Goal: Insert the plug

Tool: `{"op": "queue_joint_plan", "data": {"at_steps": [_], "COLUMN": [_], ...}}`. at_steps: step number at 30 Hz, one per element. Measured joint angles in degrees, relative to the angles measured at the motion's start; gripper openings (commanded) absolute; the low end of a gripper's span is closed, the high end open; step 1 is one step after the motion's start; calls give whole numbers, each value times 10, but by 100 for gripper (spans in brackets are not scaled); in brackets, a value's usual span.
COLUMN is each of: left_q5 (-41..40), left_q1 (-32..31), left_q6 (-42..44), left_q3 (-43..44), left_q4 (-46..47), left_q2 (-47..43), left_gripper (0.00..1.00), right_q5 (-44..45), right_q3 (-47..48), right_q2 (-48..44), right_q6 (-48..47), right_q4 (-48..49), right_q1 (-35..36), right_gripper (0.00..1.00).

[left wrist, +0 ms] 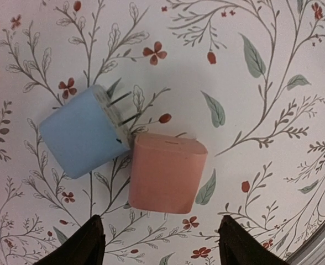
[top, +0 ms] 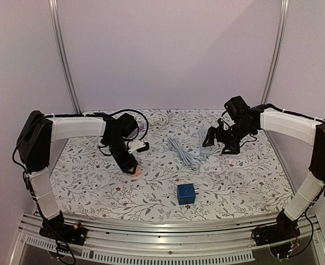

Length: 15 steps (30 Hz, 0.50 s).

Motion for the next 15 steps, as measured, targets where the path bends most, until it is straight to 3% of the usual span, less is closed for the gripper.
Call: {"op": "queue_joint_plan", "data": {"at_steps": [13,15], "left_q5": [-13,-19], "left_q1": [-14,-14], "left_q6": [10,11], "left_q3": [0,0], "left_q4": [5,9], "left_q2": [42,47], "left_gripper": [62,58], "right_q5": [-4,-3], "right_q3": [28,29], "right_q2": [35,35], "right_q6": [-3,-5], "right_q4": [-5,-8], "right_q1": [0,0], "right_gripper": [99,99]}}
